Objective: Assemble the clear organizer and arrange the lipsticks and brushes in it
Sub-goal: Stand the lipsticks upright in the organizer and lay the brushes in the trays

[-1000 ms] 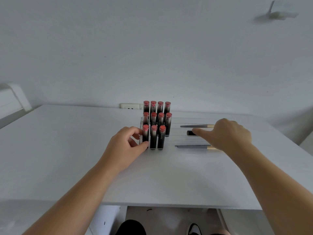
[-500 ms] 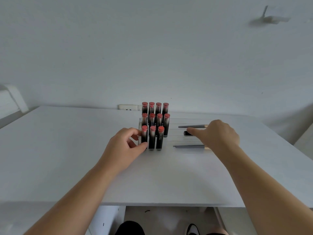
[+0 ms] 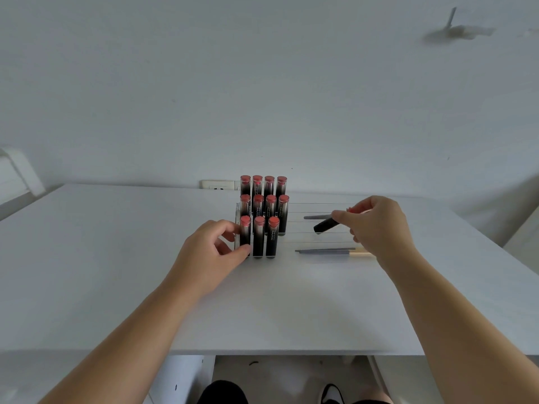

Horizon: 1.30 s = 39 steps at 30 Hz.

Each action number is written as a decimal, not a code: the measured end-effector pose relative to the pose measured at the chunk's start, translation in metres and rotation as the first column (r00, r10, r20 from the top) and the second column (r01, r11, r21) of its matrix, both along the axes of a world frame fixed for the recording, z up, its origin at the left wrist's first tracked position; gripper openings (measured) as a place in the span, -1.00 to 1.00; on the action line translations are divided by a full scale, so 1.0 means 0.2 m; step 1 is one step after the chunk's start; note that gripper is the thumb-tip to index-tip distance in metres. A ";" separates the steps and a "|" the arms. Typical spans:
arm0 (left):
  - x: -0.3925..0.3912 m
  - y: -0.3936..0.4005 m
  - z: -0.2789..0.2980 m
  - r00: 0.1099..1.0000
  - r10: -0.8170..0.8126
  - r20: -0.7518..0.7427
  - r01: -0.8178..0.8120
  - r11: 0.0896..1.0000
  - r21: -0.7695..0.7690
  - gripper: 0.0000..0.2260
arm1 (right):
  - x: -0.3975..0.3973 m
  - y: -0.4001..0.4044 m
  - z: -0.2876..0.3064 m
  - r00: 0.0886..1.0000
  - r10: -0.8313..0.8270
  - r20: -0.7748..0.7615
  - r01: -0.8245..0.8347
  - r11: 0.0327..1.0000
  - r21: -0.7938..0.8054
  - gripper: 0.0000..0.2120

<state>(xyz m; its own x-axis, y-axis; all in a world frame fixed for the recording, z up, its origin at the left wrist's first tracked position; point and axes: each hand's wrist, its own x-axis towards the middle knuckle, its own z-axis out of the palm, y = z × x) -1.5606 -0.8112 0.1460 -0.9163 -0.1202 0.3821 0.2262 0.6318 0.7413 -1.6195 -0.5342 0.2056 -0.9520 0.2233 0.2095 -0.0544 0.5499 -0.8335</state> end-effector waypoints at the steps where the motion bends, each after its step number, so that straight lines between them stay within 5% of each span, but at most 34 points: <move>1: 0.00 0.00 0.00 1.000 0.000 -0.001 0.000 1.000 0.001 -0.81 | 0.01 0.00 0.01 0.999 0.033 -0.029 -0.033 0.999 0.005 -0.74; 13: 0.00 0.00 0.00 1.000 0.001 -0.003 -0.001 1.000 0.012 -0.77 | 0.15 -0.17 0.05 0.878 0.449 -0.165 -0.425 0.890 0.162 -0.81; 25: -0.01 0.00 -0.01 1.000 0.014 -0.014 -0.014 1.000 0.000 -0.78 | 0.11 -0.25 -0.15 0.853 0.464 -0.240 -0.422 0.883 0.204 -0.53; 39: 0.00 0.00 -0.01 1.000 -0.001 -0.013 0.001 1.000 0.001 -0.77 | 0.10 -0.31 -0.21 0.925 0.353 -0.141 -0.311 0.916 0.255 -0.62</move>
